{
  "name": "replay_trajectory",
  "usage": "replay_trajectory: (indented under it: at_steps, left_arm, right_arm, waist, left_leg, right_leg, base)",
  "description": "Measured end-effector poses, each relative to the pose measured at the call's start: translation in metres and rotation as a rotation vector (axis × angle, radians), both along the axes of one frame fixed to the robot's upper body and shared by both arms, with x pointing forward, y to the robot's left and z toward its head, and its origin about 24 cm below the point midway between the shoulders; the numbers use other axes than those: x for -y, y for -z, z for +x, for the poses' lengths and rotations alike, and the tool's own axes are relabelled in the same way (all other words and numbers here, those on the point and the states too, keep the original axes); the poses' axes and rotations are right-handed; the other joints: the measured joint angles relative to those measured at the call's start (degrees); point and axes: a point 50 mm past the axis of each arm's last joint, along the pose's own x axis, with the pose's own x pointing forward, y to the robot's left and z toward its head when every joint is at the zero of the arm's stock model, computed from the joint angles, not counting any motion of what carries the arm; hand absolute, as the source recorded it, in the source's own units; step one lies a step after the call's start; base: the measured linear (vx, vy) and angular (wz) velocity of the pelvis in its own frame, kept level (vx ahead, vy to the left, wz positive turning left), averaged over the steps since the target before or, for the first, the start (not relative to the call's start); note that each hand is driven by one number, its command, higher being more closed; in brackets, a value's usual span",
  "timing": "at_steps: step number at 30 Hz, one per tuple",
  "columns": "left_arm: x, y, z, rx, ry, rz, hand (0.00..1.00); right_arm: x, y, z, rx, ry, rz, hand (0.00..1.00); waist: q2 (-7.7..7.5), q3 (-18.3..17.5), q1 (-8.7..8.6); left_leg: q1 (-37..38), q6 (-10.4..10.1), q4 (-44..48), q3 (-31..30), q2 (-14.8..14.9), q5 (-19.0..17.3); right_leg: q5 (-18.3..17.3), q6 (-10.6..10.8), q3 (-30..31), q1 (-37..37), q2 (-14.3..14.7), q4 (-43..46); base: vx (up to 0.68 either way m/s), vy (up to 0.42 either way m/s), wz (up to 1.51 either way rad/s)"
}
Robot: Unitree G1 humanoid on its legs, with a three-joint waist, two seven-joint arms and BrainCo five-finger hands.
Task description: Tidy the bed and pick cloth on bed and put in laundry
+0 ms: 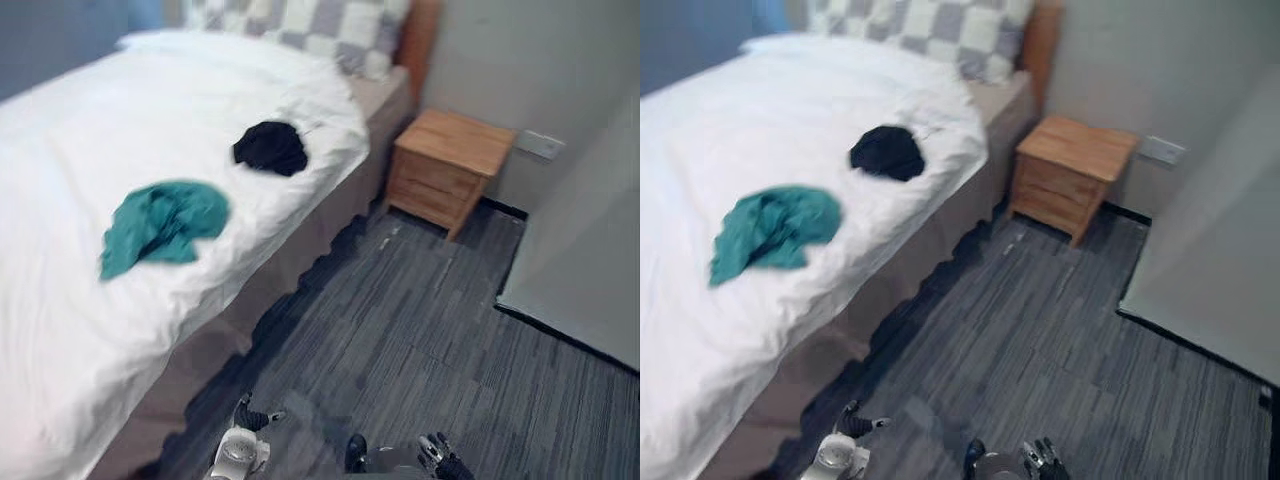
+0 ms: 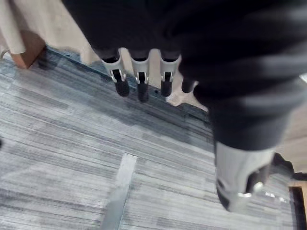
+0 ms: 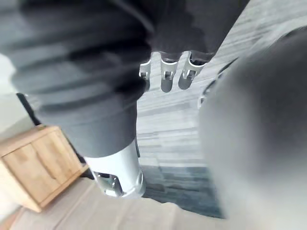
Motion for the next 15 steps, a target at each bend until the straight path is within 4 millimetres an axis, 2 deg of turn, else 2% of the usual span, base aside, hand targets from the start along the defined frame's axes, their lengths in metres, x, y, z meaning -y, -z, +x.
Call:
replay_trajectory:
  at_steps: [1, 3, 6, 7, 8, 9, 10, 11, 12, 13, 14, 15]
  left_arm:
    - [-0.001, 0.0, -0.001, 0.004, -0.004, 0.001, 0.0]
    - [-0.003, -0.002, 0.0, 0.034, -0.002, 0.002, 0.0]
    - [-0.002, -0.003, 0.002, 0.065, -0.001, -0.003, 0.0]
    - [-0.001, -0.003, 0.003, 0.068, -0.005, -0.008, 0.0]
    - [0.005, -0.001, 0.0, 0.057, -0.025, -0.032, 0.0]
    - [0.009, 0.0, 0.0, 0.056, -0.027, -0.042, 0.0]
    - [0.014, 0.001, -0.002, 0.046, -0.026, -0.056, 0.0]
    - [0.015, 0.001, 0.0, 0.048, -0.015, -0.053, 0.0]
    - [0.014, 0.001, 0.001, 0.051, 0.01, -0.043, 0.0]
    - [0.016, 0.0, 0.003, 0.053, 0.021, -0.043, 0.0]
    - [0.015, 0.0, 0.003, 0.048, 0.036, -0.029, 0.0]
    - [0.013, 0.001, 0.002, 0.043, 0.047, -0.012, 0.0]
  right_arm:
    - [-0.001, 0.0, 0.001, -0.003, -0.025, -0.009, 0.0]
    - [-0.008, 0.0, 0.003, -0.005, -0.118, -0.04, 0.0]
    - [-0.01, 0.0, 0.004, 0.001, -0.176, -0.067, 0.0]
    - [-0.009, 0.0, 0.003, -0.006, -0.209, -0.075, 0.0]
    - [-0.004, 0.0, 0.001, -0.01, -0.231, -0.088, 0.0]
    - [-0.001, 0.0, 0.001, -0.013, -0.242, -0.095, 0.0]
    - [0.002, 0.002, -0.002, -0.039, -0.245, -0.099, 0.0]
    - [-0.001, 0.004, -0.004, -0.05, -0.246, -0.088, 0.0]
    - [-0.008, 0.008, -0.011, -0.078, -0.241, -0.062, 0.0]
    - [-0.012, 0.009, -0.011, -0.081, -0.242, -0.048, 0.0]
    - [-0.018, 0.009, -0.008, -0.069, -0.247, -0.024, 0.0]
    - [-0.017, 0.008, -0.004, -0.055, -0.249, -0.034, 0.0]
  waist:
    - [-0.32, -0.1, 0.42]
    - [-1.35, -0.7, 0.86]
    - [-1.84, -1.1, 1.34]
    - [-1.76, -1.2, 1.41]
    - [-0.96, -1.7, 1.4]
    - [-0.07, -2.3, 1.41]
    - [-0.65, -3.4, 0.81]
    - [-1.59, -3.8, 0.95]
    - [-3.25, -4.6, 1.11]
    - [-3.83, -4.9, 1.3]
    - [-4.34, -4.8, 2.05]
    - [-5.0, -4.2, 1.82]
  left_leg:
    - [-0.4, 0.0, -2.1, 0.0, -0.9, -1.0]
    - [-0.7, 0.0, -19.7, 0.2, -4.2, -2.2]
    - [-0.7, -0.5, -37.9, -2.4, -6.8, -1.7]
    - [-0.7, -1.0, -44.1, -4.1, -7.9, 0.0]
    - [-0.4, -1.2, -48.2, -5.3, -9.1, 4.0]
    - [0.0, -1.2, -49.0, -5.5, -9.4, 5.3]
    - [0.9, -3.9, -49.8, -4.7, -10.5, 3.5]
    - [1.1, -3.2, -50.0, -4.3, -11.8, 3.1]
    - [1.6, -2.3, -50.9, -4.1, -14.1, 1.4]
    - [2.3, -2.5, -51.6, -3.8, -15.0, 0.8]
    - [5.1, -1.8, -53.9, -2.3, -16.5, 0.3]
    - [8.3, -0.7, -55.5, -1.9, -18.3, -0.6]
  right_leg:
    - [-0.1, 0.2, 1.3, 0.6, 0.2, -0.1]
    - [-0.3, 0.5, 5.4, 2.4, 0.1, -1.7]
    - [-0.4, 1.7, 6.9, 2.4, -0.9, -2.7]
    - [-0.8, 3.1, 7.9, 2.2, -1.3, -2.7]
    - [-2.2, 5.1, 9.6, 2.2, -1.4, -2.0]
    - [-2.8, 5.9, 10.1, 2.2, -1.2, -1.7]
    - [-4.3, 7.8, 10.2, 2.4, -2.3, -0.3]
    - [-4.8, 8.4, 9.8, 2.2, -3.7, 0.5]
    - [-6.6, 9.2, 9.6, 1.5, -5.8, 3.0]
    - [-7.3, 10.1, 9.3, 0.7, -6.6, 5.8]
    - [-7.9, 11.2, 7.1, -3.8, -8.1, 17.1]
    - [-7.0, 11.9, 4.3, -8.8, -9.7, 29.4]
  base:
    - [0.13, 0.119, -1.87]
    - [0.16, 0.129, -1.5]
    - [0.2, 0.172, -1.25]
    - [0.26, 0.27, -1.11]
    - [0.28, 0.296, -0.92]
    - [0.34, 0.394, -0.49]
    - [0.3, 0.354, -0.05]
    - [0.31, 0.351, 0.12]
    - [0.24, 0.224, 0.11]
    - [0.28, 0.245, -0.12]
    - [0.31, 0.271, -0.26]
    - [0.28, 0.235, -0.18]
